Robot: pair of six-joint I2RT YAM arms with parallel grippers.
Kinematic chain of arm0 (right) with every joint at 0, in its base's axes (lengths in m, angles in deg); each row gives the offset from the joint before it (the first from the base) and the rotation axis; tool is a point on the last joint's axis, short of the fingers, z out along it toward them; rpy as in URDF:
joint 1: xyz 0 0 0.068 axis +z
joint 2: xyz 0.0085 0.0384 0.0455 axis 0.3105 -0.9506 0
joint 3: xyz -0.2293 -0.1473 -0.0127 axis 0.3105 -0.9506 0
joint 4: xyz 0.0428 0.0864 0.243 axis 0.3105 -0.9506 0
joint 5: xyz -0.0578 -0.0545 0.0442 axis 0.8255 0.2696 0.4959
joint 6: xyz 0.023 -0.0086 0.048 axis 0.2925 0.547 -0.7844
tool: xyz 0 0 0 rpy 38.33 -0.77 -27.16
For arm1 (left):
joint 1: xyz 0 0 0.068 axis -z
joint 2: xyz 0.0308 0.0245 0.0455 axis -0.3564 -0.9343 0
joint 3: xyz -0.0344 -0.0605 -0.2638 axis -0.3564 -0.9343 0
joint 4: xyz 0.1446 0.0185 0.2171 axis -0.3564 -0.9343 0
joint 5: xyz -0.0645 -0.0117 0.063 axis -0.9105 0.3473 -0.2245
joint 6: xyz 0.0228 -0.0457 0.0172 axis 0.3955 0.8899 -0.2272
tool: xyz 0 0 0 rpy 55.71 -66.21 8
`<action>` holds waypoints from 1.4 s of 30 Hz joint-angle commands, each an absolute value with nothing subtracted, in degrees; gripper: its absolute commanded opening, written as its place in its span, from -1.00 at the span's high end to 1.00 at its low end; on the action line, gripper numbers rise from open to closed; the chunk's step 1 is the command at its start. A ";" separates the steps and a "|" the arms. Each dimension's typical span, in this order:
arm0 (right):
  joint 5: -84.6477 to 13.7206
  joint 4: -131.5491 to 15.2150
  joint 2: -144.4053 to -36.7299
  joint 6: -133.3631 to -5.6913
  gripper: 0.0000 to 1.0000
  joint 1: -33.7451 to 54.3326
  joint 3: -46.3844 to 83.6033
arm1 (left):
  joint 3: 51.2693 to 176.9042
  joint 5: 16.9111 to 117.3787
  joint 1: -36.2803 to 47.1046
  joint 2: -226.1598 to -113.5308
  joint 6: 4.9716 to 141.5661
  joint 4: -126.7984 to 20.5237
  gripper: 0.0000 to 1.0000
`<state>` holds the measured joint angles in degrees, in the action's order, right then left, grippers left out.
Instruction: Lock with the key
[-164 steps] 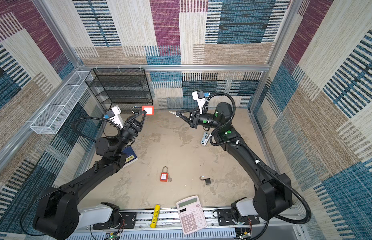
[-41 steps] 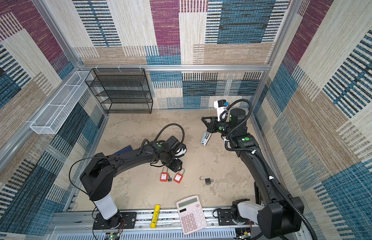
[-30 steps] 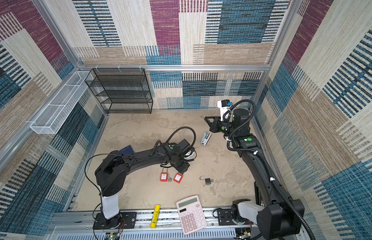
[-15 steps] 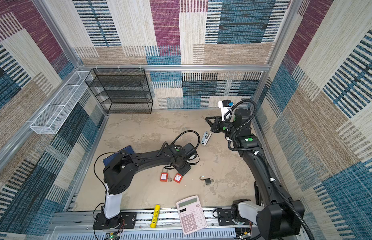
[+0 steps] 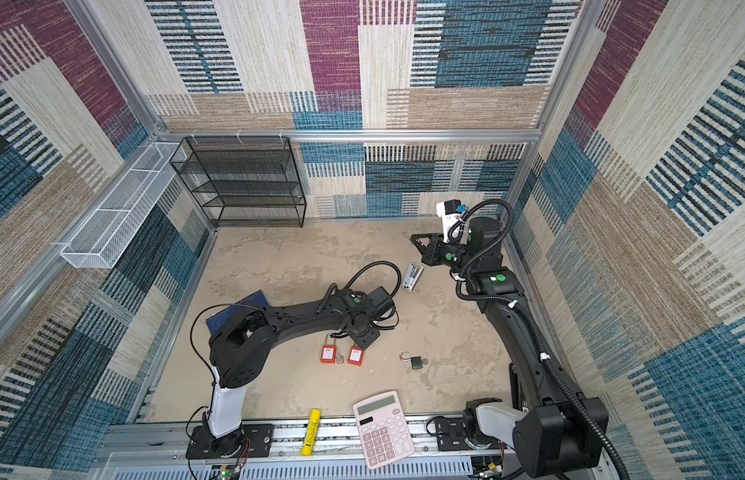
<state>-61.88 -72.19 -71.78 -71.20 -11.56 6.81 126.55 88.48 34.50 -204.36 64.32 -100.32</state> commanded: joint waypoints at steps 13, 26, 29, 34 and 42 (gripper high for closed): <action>-63.03 -70.97 -71.94 -70.67 1.00 -11.59 7.62 | 128.01 91.28 34.21 -205.06 65.51 -103.96 -0.25; -61.55 -71.77 -71.89 -72.75 1.00 -11.74 6.10 | 124.28 82.90 31.57 -192.70 68.35 -96.53 -0.26; -60.59 -71.54 -71.08 -74.63 1.00 -11.81 3.31 | 120.57 79.24 28.38 -186.46 70.01 -92.93 -0.26; -57.81 -73.90 -70.79 -74.65 1.00 -11.76 -0.51 | 116.23 74.94 22.66 -178.59 71.68 -91.44 -0.26; -51.59 -78.13 -68.37 -71.46 1.00 -6.47 -5.38 | 109.37 69.79 14.45 -168.97 73.95 -91.35 -0.25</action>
<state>-54.95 -77.30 -69.18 -72.97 -8.42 -4.75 110.92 73.10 16.18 -171.29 71.54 -92.32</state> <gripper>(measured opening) 0.070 0.628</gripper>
